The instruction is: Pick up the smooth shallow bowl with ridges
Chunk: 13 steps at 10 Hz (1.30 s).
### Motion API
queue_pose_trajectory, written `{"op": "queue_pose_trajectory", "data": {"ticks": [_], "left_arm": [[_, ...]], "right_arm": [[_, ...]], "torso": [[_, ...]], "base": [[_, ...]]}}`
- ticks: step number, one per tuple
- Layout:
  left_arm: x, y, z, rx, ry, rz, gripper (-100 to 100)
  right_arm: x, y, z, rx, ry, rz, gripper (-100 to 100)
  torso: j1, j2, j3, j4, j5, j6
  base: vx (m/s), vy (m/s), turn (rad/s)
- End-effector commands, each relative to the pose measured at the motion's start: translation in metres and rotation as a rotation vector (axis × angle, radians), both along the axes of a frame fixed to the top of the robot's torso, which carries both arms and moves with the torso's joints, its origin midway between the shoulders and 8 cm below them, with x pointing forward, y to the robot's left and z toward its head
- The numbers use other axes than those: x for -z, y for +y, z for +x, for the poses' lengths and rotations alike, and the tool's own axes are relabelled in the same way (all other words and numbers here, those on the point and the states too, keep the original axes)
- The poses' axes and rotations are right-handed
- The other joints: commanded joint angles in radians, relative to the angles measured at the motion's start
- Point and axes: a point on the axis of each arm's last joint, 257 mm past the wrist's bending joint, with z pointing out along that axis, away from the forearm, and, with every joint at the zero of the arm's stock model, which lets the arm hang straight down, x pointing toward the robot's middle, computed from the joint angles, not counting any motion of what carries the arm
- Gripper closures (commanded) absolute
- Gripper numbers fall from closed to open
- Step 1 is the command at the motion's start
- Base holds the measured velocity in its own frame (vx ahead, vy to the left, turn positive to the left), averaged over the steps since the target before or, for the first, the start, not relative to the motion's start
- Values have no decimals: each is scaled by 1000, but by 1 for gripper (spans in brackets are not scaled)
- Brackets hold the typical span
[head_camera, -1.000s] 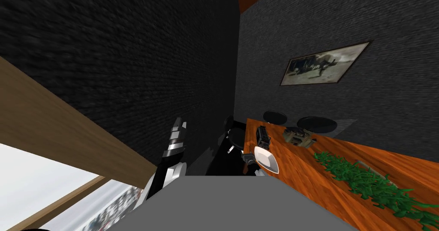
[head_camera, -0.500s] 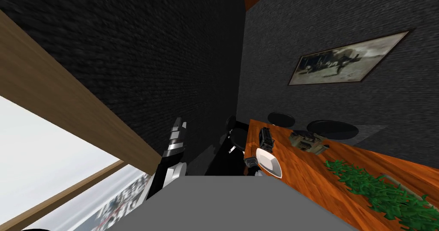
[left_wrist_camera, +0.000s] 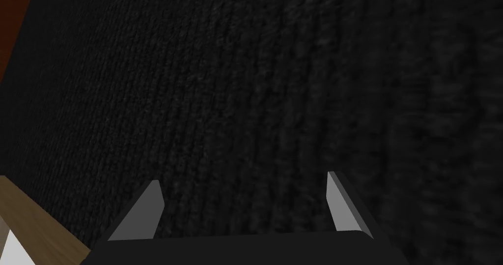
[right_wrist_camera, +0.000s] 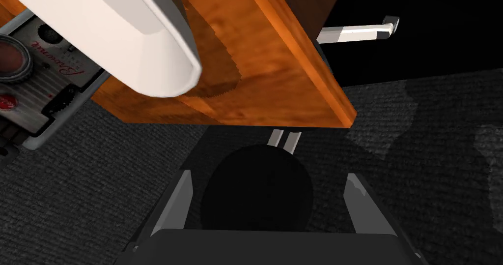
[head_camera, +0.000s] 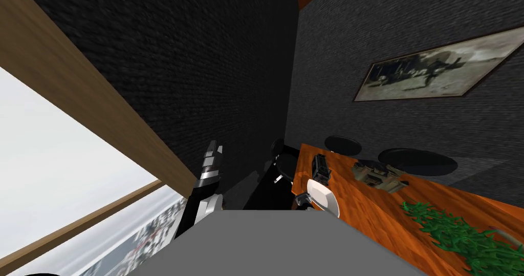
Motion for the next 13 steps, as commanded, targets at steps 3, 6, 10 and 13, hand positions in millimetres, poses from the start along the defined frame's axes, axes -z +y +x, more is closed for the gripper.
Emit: {"op": "queue_pose_trajectory", "data": {"ticks": [3,6,10,13], "left_arm": [[0,0,0,0,0,0,0],[0,0,0,0,0,0,0],[0,0,0,0,0,0,0],[0,0,0,0,0,0,0]], "right_arm": [[18,-22,-23,-26,89,-122,-100],[30,-40,-42,-49,162,-219,-100],[40,-62,-65,-81,249,-334,-100],[43,-76,-77,-101,296,-404,-100]], "torso": [[0,0,0,0,0,0],[-1,0,0,0,0,0],[0,-1,0,0,0,0],[1,-1,0,0,0,0]], "base": [[-15,-38,118],[-22,-54,126],[-18,-43,123],[-14,-38,92]]}}
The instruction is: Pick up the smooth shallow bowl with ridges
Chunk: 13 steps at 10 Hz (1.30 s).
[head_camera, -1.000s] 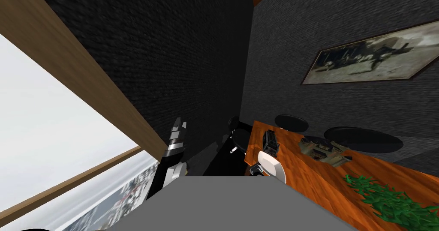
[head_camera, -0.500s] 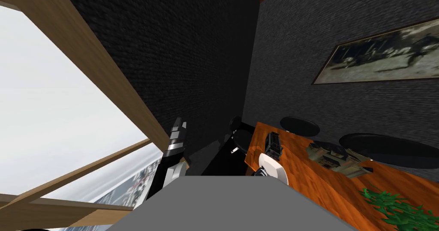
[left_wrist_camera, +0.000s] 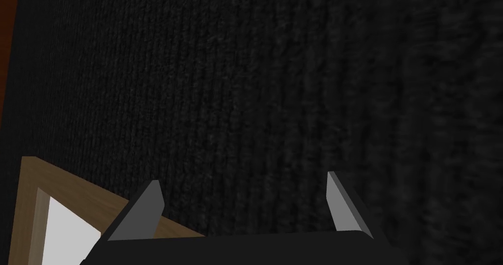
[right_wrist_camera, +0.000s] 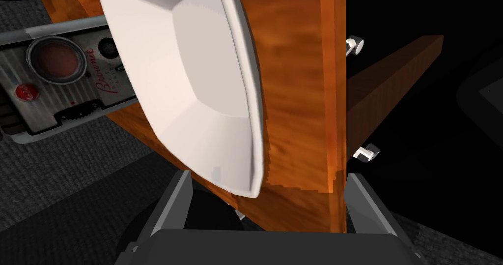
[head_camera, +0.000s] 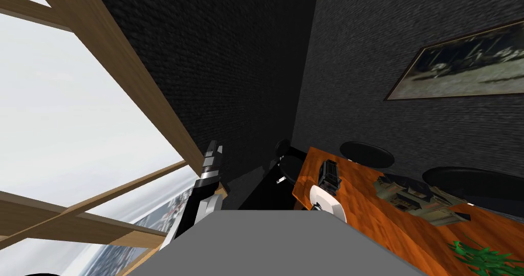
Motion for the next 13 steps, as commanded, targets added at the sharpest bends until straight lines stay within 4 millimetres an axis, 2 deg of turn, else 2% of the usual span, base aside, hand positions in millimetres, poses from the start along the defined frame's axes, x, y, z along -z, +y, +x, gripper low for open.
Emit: {"op": "queue_pose_trajectory", "data": {"ticks": [1,2,3,4,9,10,11,13], "left_arm": [[0,0,0,0,0,0,0],[0,0,0,0,0,0,0],[0,0,0,0,0,0,0],[0,0,0,0,0,0,0],[0,0,0,0,0,0,0],[0,0,0,0,0,0,0],[0,0,0,0,0,0,0],[0,0,0,0,0,0,0]], "right_arm": [[0,-8,-5,-12,24,-39,-100],[0,-6,-3,-8,16,-25,-100],[0,-6,-3,-8,18,-29,0],[4,0,-14,5,20,-29,-100],[14,22,-51,44,19,-30,-100],[15,20,-44,32,23,-31,-100],[15,20,-45,38,19,-31,100],[14,18,-44,39,17,-35,100]], "torso": [[0,0,0,0,0,0],[-1,0,0,0,0,0],[1,-1,0,0,0,0],[2,-1,-1,0,0,0],[-1,-5,-3,-1,0,0],[-2,-5,-3,-1,-1,0],[2,-2,-1,0,0,0],[2,-2,-2,-2,-2,0]], "base": [[-14,-63,94],[-6,-30,13],[-1,-6,-1],[31,-32,68],[62,-79,86],[-12,-4,34],[0,0,0],[0,0,0]]}}
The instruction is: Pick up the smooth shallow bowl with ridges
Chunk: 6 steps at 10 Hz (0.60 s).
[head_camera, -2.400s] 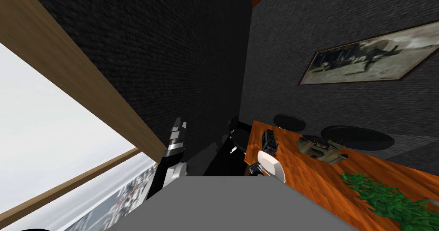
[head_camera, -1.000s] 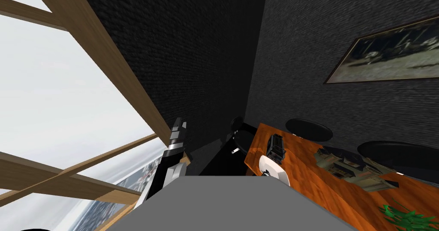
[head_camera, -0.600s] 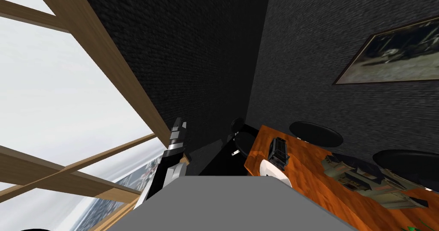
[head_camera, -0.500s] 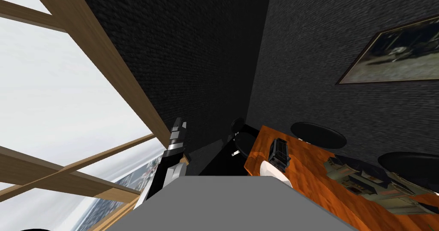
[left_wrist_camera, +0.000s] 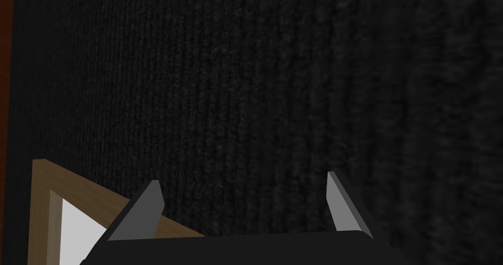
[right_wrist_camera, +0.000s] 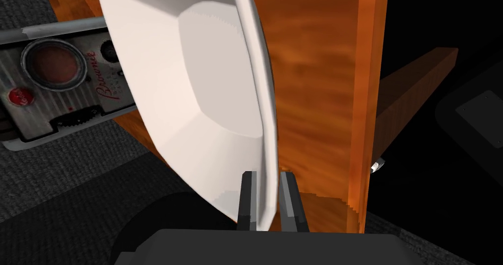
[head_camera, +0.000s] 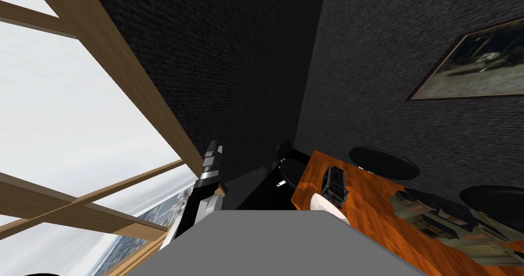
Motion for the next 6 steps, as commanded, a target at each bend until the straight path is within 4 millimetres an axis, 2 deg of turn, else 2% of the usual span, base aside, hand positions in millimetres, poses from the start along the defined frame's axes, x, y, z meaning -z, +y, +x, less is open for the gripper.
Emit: {"op": "queue_pose_trajectory", "data": {"ticks": [1,2,3,4,6], "left_arm": [[0,0,0,0,0,0,0],[0,0,0,0,0,0,0],[0,0,0,0,0,0,0],[0,0,0,0,0,0,0],[0,0,0,0,0,0,0]], "right_arm": [[0,0,0,0,0,0,100],[0,0,0,0,0,0,100],[0,0,0,0,0,1,0],[1,7,-12,9,1,4,100],[-2,-3,3,-5,5,4,100]], "torso": [[0,0,0,0,0,0],[0,0,0,0,0,0],[0,0,0,0,0,0],[0,0,0,0,0,0],[0,-1,0,0,1,0]], "base": [[0,0,0],[0,0,0],[0,0,0],[3,-13,29],[4,14,-56]]}}
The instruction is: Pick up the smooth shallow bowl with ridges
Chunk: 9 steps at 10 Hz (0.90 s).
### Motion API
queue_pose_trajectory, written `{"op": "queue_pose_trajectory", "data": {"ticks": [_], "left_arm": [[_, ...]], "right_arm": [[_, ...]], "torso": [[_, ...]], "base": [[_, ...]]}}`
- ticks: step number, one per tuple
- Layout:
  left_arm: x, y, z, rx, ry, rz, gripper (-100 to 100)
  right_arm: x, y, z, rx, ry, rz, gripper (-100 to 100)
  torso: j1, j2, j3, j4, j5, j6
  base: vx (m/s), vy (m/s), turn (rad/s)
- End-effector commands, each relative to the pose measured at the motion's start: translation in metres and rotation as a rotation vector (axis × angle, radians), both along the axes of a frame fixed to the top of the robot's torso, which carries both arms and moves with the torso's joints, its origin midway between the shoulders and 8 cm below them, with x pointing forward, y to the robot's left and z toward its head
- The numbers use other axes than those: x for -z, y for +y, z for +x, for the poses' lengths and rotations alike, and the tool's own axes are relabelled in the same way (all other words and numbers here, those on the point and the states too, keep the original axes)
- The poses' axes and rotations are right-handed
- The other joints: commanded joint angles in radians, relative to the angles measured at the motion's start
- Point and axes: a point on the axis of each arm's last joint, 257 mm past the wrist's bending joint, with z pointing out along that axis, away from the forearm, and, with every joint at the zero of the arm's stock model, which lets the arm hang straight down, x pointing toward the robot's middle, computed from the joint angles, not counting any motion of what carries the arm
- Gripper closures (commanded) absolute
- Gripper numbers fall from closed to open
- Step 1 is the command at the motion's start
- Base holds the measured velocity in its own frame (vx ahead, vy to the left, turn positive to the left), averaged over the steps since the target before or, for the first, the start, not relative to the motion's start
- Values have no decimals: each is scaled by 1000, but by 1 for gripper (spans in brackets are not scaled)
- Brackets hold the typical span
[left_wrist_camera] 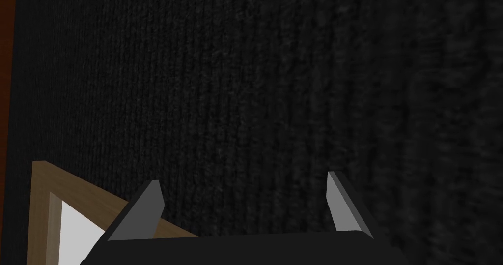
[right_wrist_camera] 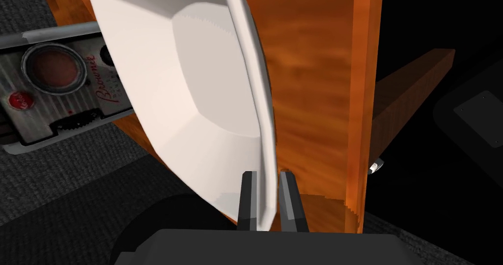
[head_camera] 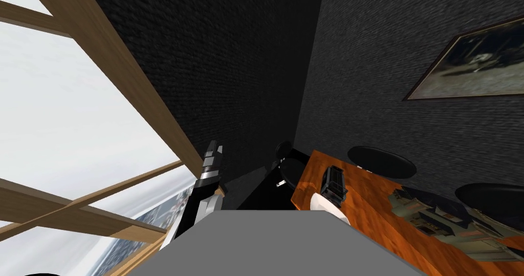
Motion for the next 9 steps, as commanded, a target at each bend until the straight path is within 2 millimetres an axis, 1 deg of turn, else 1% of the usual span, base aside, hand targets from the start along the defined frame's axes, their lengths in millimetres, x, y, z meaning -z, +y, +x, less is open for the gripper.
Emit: {"op": "queue_pose_trajectory", "data": {"ticks": [1,7,8,9], "left_arm": [[0,0,0,0,0,0,0],[0,0,0,0,0,0,0],[0,0,0,0,0,0,0],[0,0,0,0,0,0,0]], "right_arm": [[-3,-6,8,-9,1,2,100],[-13,-24,41,-46,-3,4,100],[-13,-24,37,-40,-3,4,100],[-13,-24,38,-43,-1,4,0]], "torso": [[0,0,0,0,0,0],[3,4,3,1,0,0],[3,4,3,1,1,0],[1,3,2,1,0,0]], "base": [[-30,36,-75],[-49,56,-61],[-20,20,-11],[0,0,0]]}}
